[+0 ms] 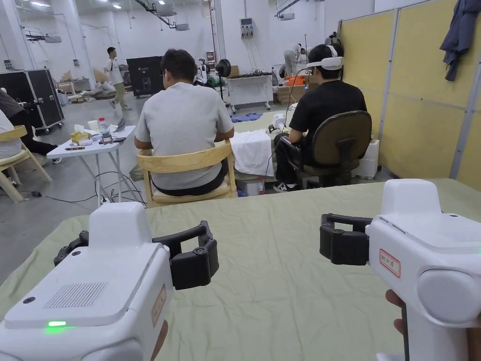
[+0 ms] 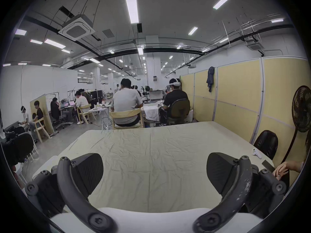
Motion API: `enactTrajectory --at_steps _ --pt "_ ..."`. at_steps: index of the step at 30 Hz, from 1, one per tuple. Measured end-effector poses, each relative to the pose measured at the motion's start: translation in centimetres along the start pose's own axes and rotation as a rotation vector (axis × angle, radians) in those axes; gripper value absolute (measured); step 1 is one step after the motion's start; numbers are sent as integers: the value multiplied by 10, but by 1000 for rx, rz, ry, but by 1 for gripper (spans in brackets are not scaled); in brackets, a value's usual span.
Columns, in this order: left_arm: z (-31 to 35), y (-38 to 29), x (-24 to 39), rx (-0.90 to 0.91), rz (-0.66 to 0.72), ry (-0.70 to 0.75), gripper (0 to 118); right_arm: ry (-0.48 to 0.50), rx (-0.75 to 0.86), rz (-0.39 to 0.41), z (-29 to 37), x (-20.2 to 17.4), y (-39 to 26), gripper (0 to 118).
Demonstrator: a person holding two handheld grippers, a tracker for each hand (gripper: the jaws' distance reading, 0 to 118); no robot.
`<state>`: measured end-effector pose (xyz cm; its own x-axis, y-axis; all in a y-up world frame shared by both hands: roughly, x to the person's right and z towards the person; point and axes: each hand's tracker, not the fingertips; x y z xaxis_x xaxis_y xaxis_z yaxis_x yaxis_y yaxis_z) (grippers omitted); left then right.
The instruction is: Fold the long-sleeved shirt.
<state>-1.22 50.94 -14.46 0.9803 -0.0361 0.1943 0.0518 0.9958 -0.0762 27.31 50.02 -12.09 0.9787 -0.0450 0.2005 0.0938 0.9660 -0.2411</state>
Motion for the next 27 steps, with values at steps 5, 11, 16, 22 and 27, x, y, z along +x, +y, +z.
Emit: enactTrajectory --at_steps 5,11,16,22,27 --pt "-1 0 2 -2 -1 -6 118 -2 7 12 2 0 0 118" --pt "-1 1 2 -3 4 -13 118 -12 4 19 0 -1 0 118" --pt "-3 1 2 -5 1 -12 118 -17 0 14 -2 -1 0 118" --pt "-5 -1 2 -12 0 -17 118 -20 -12 5 -6 -1 -2 118" --pt "-8 -3 1 -20 5 -18 118 -22 -24 -10 -11 2 -4 118"
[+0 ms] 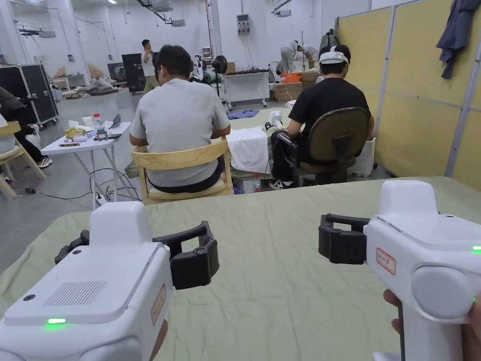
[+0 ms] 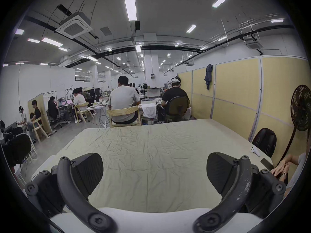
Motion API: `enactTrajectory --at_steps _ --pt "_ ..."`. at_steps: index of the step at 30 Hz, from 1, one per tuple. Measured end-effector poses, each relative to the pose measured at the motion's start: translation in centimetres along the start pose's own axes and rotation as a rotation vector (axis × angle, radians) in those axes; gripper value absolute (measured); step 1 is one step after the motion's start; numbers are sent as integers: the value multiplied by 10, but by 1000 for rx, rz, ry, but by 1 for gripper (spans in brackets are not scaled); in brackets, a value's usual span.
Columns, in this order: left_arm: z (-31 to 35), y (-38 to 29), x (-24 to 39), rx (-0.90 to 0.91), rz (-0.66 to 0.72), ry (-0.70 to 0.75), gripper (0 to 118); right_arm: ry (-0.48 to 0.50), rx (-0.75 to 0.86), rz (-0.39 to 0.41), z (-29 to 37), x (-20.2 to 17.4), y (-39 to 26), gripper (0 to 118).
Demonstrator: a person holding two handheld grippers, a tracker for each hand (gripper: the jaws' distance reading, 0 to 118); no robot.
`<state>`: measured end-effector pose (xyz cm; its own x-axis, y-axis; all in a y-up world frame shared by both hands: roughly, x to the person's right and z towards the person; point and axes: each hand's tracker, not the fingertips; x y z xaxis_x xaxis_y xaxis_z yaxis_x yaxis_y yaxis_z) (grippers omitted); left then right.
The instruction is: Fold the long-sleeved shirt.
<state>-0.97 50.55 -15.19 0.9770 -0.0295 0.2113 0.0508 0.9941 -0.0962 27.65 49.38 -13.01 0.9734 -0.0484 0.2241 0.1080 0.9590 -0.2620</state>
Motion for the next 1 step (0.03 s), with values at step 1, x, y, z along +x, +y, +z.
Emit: enactTrajectory --at_steps 1 --pt "-1 -1 0 -1 -1 1 118 -4 8 15 0 -1 -2 118"
